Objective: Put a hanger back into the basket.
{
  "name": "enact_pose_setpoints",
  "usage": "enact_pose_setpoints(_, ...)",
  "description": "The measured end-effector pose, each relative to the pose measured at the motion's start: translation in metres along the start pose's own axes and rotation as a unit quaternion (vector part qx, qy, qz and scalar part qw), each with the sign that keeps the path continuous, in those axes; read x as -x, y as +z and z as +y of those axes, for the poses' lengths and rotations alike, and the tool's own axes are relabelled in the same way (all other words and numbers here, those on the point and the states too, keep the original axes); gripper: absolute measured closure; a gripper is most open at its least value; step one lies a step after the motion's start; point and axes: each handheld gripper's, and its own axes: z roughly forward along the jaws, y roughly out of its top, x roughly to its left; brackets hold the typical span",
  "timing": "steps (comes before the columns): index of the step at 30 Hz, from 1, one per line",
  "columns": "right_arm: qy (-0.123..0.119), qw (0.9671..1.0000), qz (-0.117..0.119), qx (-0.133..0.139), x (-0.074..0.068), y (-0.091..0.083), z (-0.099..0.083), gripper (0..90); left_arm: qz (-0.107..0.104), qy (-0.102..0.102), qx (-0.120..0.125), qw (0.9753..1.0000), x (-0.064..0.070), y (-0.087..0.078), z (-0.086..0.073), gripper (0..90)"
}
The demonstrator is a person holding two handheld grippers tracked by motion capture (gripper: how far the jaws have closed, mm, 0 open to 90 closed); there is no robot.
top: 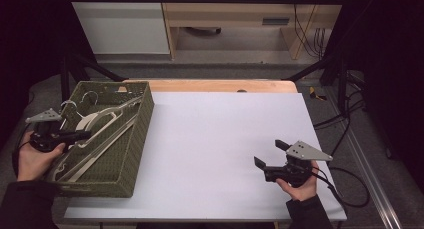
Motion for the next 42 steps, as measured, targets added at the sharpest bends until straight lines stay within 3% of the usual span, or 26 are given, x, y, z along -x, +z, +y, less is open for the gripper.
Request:
enact_pose_setpoints(3, 0.001, 1.0000, -0.002, 0.001, 0.000, 0.000, 0.000, 8.6, -0.003, -0.008, 0.002, 1.0000, -0.003, 0.001, -0.004, 84.7)
enact_pose_setpoints(7, 0.002, 1.0000, -0.002, 0.000, 0.000, 0.000, 0.000, 8.6, 0.009, -0.028, -0.029, 0.9991, -0.010, 0.006, -0.012, 84.0)
enact_pose_setpoints(9, 0.000, 1.0000, 0.000, 0.000, 0.000, 0.000, 0.000, 8.6, 0.011, -0.032, -0.027, 0.9991, -0.011, 0.006, -0.013, 83.9)
enact_pose_setpoints(10, 0.002, 1.0000, -0.003, 0.000, 0.000, 0.001, 0.000, 8.7, 0.020, -0.045, -0.024, 0.9985, -0.012, 0.006, -0.013, 84.0)
enact_pose_setpoints(11, 0.002, 1.0000, -0.003, 0.000, 0.000, 0.001, 0.000, 8.7, 0.020, -0.045, -0.024, 0.9985, -0.012, 0.006, -0.013, 83.9)
enact_pose_setpoints(14, 0.003, 1.0000, -0.003, -0.001, -0.001, 0.001, 0.000, 8.6, 0.059, -0.046, -0.042, 0.9963, -0.012, 0.006, -0.011, 83.5)
enact_pose_setpoints(15, 0.003, 1.0000, -0.003, -0.001, -0.001, 0.001, 0.000, 8.6, 0.059, -0.046, -0.042, 0.9963, -0.012, 0.006, -0.011, 82.1)
enact_pose_setpoints(17, 0.000, 1.0000, -0.001, 0.000, 0.000, 0.000, 0.000, 8.6, 0.085, -0.044, -0.045, 0.9944, -0.013, 0.008, -0.010, 77.1)
enact_pose_setpoints(18, 0.002, 1.0000, -0.003, 0.001, 0.000, 0.000, 0.000, 8.6, 0.103, -0.052, -0.047, 0.9922, -0.015, 0.010, -0.011, 75.9)
enact_pose_setpoints(22, 0.003, 1.0000, -0.003, 0.000, 0.000, 0.001, 0.000, 8.5, 0.136, -0.054, -0.062, 0.9872, -0.019, 0.015, -0.013, 68.2)
enact_pose_setpoints(32, 0.004, 1.0000, -0.003, -0.001, -0.001, 0.001, 0.000, 8.5, 0.158, -0.077, -0.087, 0.9806, -0.021, 0.017, -0.015, 50.1)
enact_pose_setpoints(40, -0.002, 1.0000, -0.001, -0.003, 0.000, 0.001, -0.001, 8.4, 0.155, -0.069, -0.070, 0.9831, -0.019, 0.006, -0.015, 47.0)
enact_pose_setpoints(41, 0.004, 1.0000, -0.003, 0.000, 0.000, 0.001, 0.000, 8.3, 0.152, -0.068, -0.054, 0.9846, -0.016, 0.002, -0.013, 46.3)
enact_pose_setpoints(42, 0.004, 1.0000, -0.003, 0.000, 0.000, 0.001, 0.000, 8.3, 0.152, -0.068, -0.054, 0.9846, -0.016, 0.002, -0.013, 45.3)
